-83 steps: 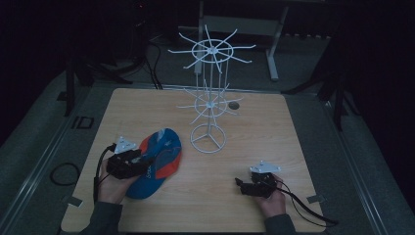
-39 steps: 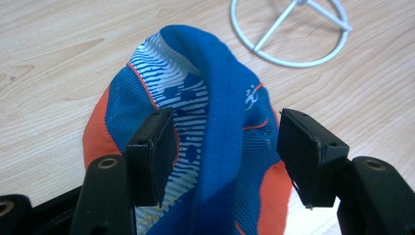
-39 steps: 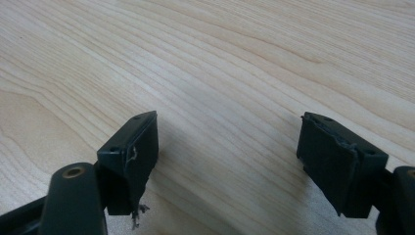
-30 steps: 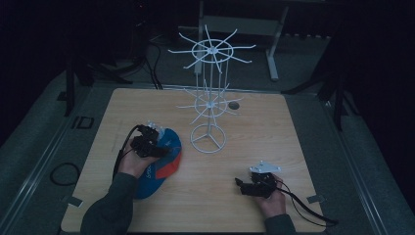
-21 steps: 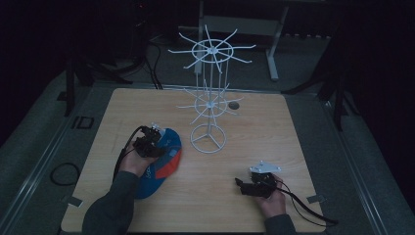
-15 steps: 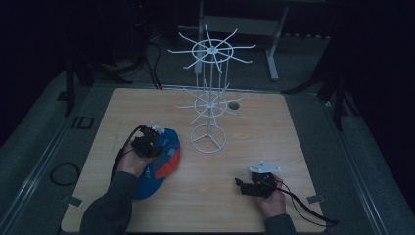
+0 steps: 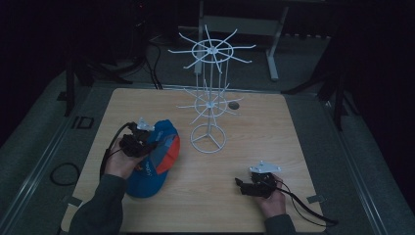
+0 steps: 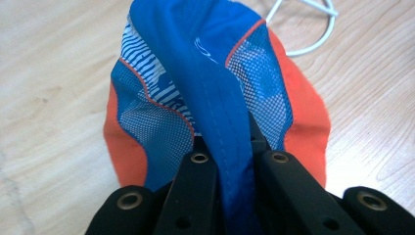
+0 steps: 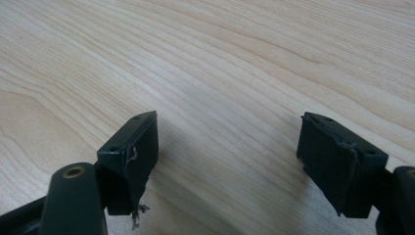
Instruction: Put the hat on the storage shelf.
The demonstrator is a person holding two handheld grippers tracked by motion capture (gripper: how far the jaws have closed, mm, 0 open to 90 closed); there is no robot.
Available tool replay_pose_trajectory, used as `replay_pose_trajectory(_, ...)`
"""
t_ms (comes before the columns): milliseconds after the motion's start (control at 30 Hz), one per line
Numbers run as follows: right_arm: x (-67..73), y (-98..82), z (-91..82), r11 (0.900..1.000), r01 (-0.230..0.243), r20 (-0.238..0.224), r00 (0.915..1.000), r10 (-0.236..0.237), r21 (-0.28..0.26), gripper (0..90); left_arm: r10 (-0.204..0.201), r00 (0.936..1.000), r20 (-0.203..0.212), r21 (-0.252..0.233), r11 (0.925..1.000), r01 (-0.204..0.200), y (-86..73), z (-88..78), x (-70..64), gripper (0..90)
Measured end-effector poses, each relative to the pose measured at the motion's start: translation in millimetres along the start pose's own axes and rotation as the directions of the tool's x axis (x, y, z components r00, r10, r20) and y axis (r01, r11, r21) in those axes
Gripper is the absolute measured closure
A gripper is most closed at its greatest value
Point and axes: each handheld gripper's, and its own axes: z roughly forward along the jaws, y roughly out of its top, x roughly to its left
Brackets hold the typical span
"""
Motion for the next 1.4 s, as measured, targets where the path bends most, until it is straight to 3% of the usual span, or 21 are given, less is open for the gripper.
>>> replay_pose_trajectory(367,0.0,0.0,0.1,1.000,-0.001,0.000,1.0000,0.001,-0.002,23.2,-0.004,0.9996,-0.029,-0.098,0.9951,0.001,7.1,-29.0,2.7,88.9)
replay_pose_trajectory(900,0.2,0.1,0.0,1.000,-0.003,0.000,1.0000,0.003,-0.001,23.3,0.011,0.9999,0.012,-0.180,0.9837,-0.008,19.0,-64.6,10.5,88.9)
replay_pose_trajectory(1333,0.1,0.1,-0.1,1.000,-0.002,0.000,1.0000,0.002,0.000,23.3,0.017,0.9983,0.056,-0.246,0.9692,-0.003,23.9,-86.1,19.9,88.9)
replay_pose_trajectory(1400,0.2,0.0,-0.2,1.000,-0.002,0.000,1.0000,0.002,0.000,23.2,0.022,0.9968,0.078,-0.270,0.9628,0.000,24.7,-89.5,21.2,88.9)
